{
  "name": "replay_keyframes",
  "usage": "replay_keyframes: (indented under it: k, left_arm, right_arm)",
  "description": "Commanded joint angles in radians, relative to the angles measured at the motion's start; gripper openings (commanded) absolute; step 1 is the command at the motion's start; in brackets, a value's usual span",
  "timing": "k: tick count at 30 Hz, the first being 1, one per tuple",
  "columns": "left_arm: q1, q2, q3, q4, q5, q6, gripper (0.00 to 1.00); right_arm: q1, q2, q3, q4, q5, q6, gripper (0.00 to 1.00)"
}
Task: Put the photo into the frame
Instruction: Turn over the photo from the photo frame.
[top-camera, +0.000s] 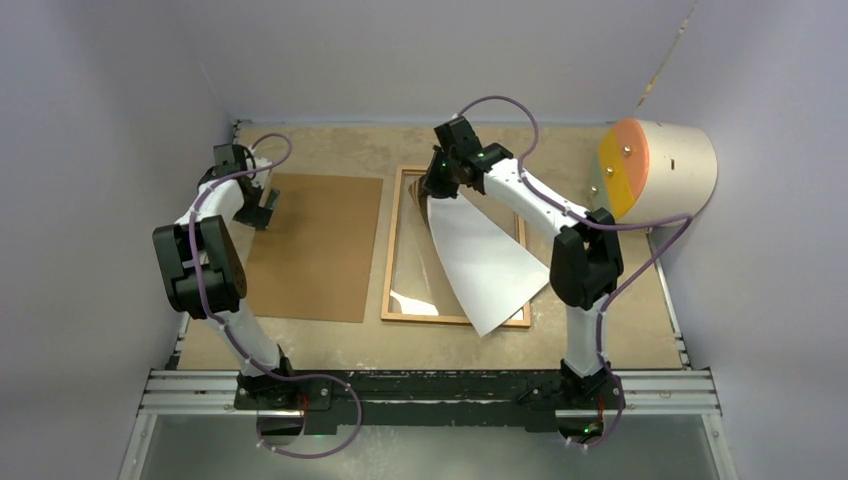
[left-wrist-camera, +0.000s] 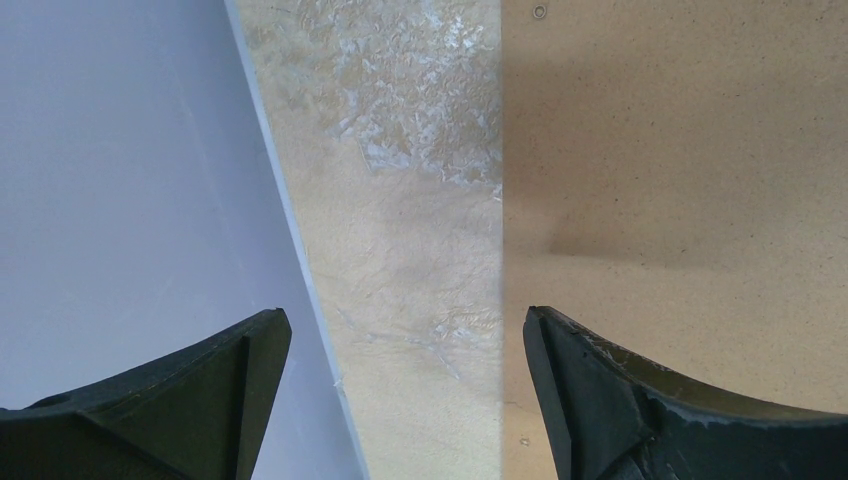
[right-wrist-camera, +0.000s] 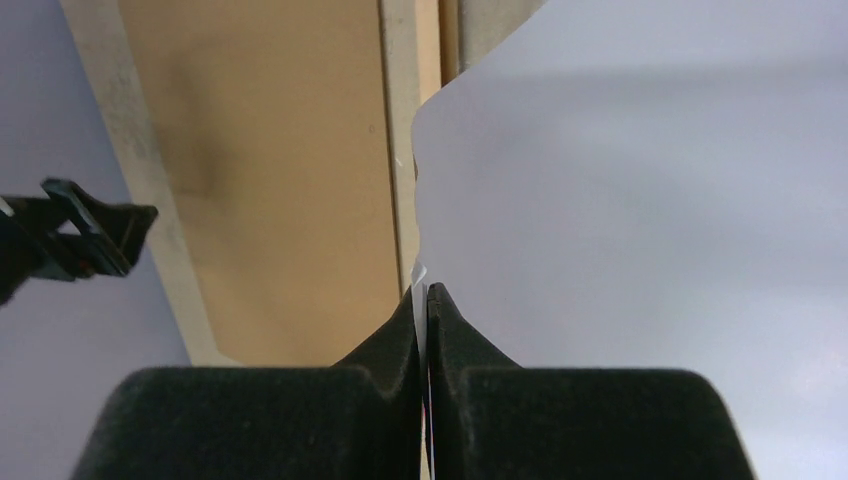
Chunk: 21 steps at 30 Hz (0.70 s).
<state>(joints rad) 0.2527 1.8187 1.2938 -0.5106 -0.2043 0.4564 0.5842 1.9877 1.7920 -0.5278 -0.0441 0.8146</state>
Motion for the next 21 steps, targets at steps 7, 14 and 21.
replay_keyframes:
  k: [7, 14, 21]
  left_arm:
    - [-0.004, -0.056, -0.005, 0.030, 0.008, 0.021, 0.92]
    - [-0.004, -0.048, -0.008, 0.028, 0.016, 0.026, 0.92]
    - [-0.004, -0.050, -0.004, 0.028, 0.017, 0.032, 0.92]
  right_arm:
    - [0.012, -0.011, -0.005, 0.032, 0.264, 0.352, 0.00]
    - [0.050, -0.113, -0.203, 0.093, 0.557, 0.601, 0.00]
    - [0.055, -0.096, -0.157, 0.055, 0.692, 0.657, 0.00]
